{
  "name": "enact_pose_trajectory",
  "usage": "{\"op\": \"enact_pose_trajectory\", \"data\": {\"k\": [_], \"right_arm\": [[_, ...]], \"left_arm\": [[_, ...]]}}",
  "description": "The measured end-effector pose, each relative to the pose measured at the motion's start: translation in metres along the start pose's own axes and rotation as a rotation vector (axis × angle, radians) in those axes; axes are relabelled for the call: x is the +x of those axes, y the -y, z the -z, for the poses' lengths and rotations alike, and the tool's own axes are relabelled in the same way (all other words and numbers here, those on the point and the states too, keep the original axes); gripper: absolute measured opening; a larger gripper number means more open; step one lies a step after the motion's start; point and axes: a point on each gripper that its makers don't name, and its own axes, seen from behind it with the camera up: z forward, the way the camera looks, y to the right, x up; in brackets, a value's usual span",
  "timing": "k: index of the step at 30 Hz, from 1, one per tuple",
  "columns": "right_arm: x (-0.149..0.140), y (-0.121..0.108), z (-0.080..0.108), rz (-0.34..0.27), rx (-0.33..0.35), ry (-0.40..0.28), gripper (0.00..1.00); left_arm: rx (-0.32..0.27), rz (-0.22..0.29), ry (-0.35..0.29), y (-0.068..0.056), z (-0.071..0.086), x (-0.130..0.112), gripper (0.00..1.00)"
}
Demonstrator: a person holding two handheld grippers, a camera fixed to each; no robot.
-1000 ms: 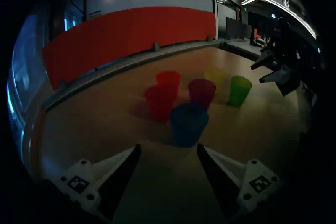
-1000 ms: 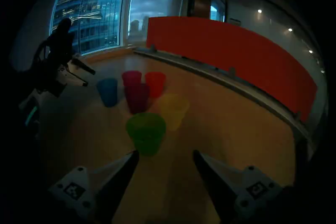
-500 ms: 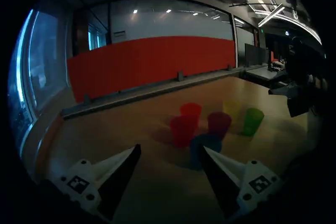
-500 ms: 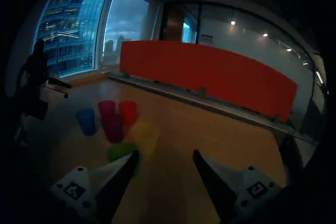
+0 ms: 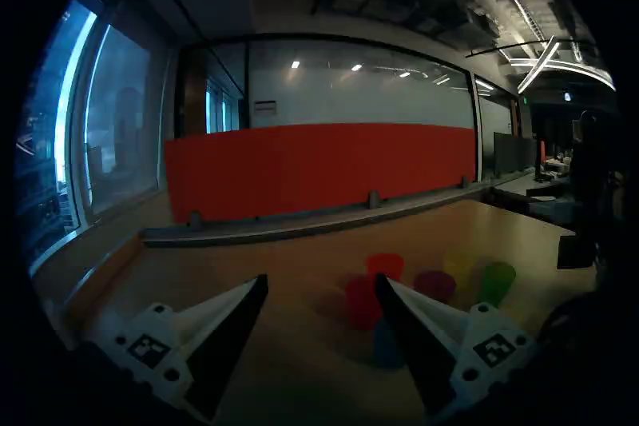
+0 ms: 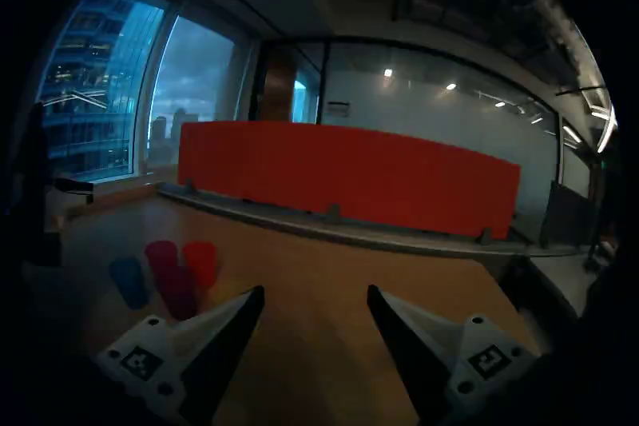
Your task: Pour water
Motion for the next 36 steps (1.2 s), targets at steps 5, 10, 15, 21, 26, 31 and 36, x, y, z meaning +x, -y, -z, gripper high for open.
{"op": "enact_pose_trajectory", "data": {"k": [5, 10, 15, 21, 26, 31, 36], "right_arm": [[0.013, 0.000, 0.000, -0.053, -0.054, -0.057, 1.00], [0.026, -0.006, 0.002, -0.086, -0.115, -0.108, 1.00], [0.038, -0.010, 0.006, -0.095, -0.163, -0.146, 1.00], [0.045, -0.019, 0.011, -0.099, -0.215, -0.179, 1.00], [0.042, -0.021, 0.014, -0.115, -0.224, -0.174, 1.00], [0.042, -0.021, 0.018, -0.127, -0.231, -0.176, 1.00], [0.042, -0.019, 0.022, -0.139, -0.230, -0.178, 0.99]], "left_arm": [[0.051, 0.023, -0.078, 0.004, 0.005, 0.016, 1.00], [0.081, 0.035, -0.147, 0.003, 0.009, 0.033, 0.99], [0.110, 0.059, -0.177, 0.003, 0.011, 0.041, 0.99], [0.144, 0.068, -0.194, 0.009, 0.015, 0.043, 0.99], [0.162, 0.050, -0.196, 0.014, 0.020, 0.041, 0.99], [0.179, 0.026, -0.187, 0.017, 0.022, 0.035, 0.99], [0.211, -0.006, -0.190, 0.022, 0.025, 0.030, 0.99]]}}
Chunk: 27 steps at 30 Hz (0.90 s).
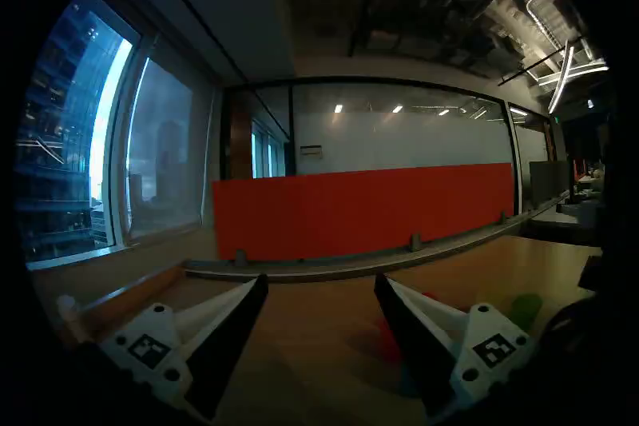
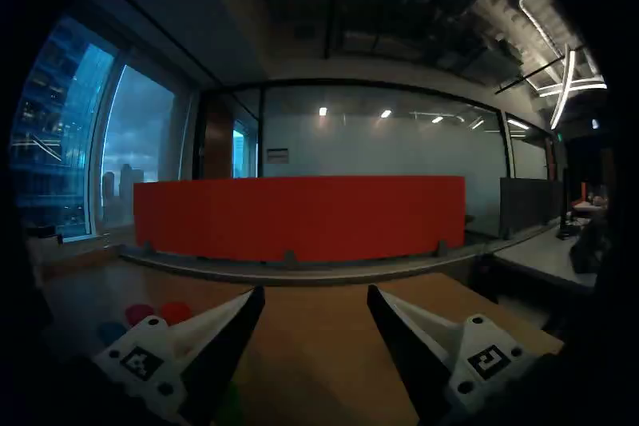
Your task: Pour water
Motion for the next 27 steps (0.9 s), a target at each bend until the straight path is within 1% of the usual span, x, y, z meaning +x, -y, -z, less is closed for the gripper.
{"op": "enact_pose_trajectory", "data": {"k": [3, 6, 12, 17, 27], "right_arm": [[-0.002, 0.000, 0.001, -0.002, -0.002, 0.007, 0.99], [-0.002, 0.000, 0.003, 0.005, -0.006, 0.009, 1.00], [-0.001, 0.000, 0.009, 0.033, -0.015, 0.001, 1.00], [0.004, 0.001, 0.014, 0.037, -0.023, -0.005, 0.99], [0.007, 0.008, 0.018, 0.055, -0.020, -0.014, 0.99]], "left_arm": [[0.013, -0.012, -0.010, 0.002, 0.003, -0.003, 0.99], [0.024, -0.014, -0.017, 0.003, 0.005, -0.008, 0.99], [0.038, 0.011, -0.007, 0.005, 0.010, -0.028, 0.99], [0.042, 0.034, -0.005, 0.006, 0.014, -0.041, 0.99], [0.049, 0.044, 0.000, 0.014, 0.017, -0.062, 0.99]]}}
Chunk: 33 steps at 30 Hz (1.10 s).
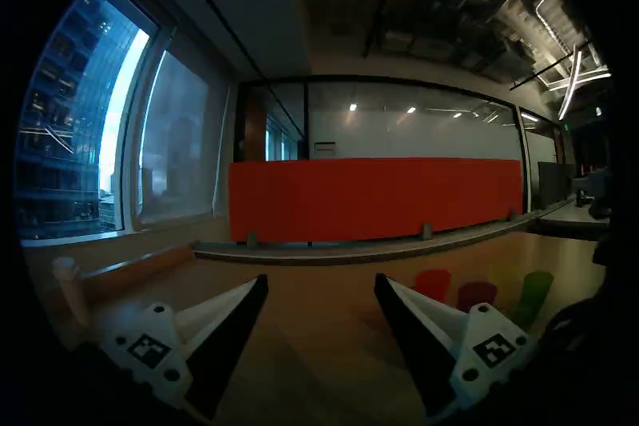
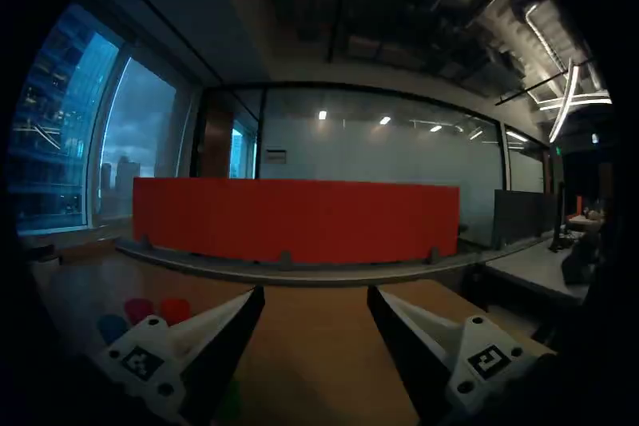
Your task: Pour water
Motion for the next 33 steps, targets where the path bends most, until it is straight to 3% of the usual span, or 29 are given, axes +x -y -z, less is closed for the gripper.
{"op": "enact_pose_trajectory", "data": {"k": [15, 33], "right_arm": [[0.006, 0.004, 0.005, -0.008, -0.003, -0.008, 0.99], [0.002, 0.008, 0.003, -0.006, -0.002, 0.001, 1.00]], "left_arm": [[-0.013, 0.009, 0.024, 0.007, -0.004, -0.028, 0.99], [-0.022, 0.019, 0.047, 0.007, -0.007, -0.043, 0.99]]}}
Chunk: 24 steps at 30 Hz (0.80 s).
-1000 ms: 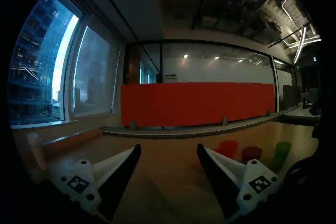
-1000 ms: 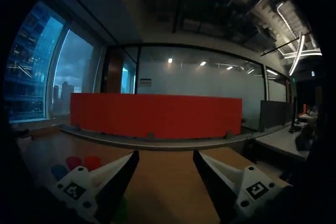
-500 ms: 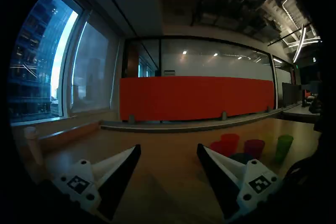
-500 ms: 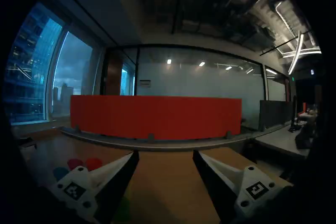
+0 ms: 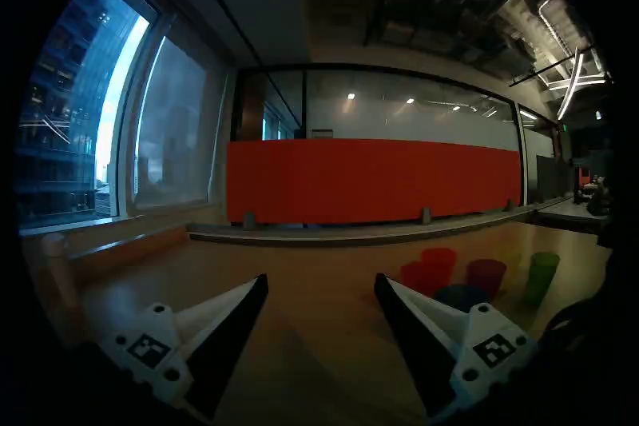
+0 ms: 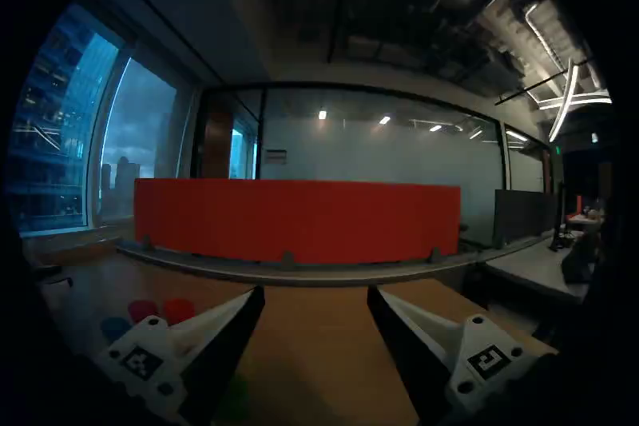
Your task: Pour water
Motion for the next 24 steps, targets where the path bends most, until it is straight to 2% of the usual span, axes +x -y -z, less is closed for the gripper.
{"op": "enact_pose_trajectory", "data": {"k": [24], "right_arm": [[-0.0045, 0.0012, 0.0025, -0.012, 0.008, 0.007, 1.00]], "left_arm": [[-0.008, 0.000, 0.020, -0.0005, 0.0005, -0.0055, 0.99]]}}
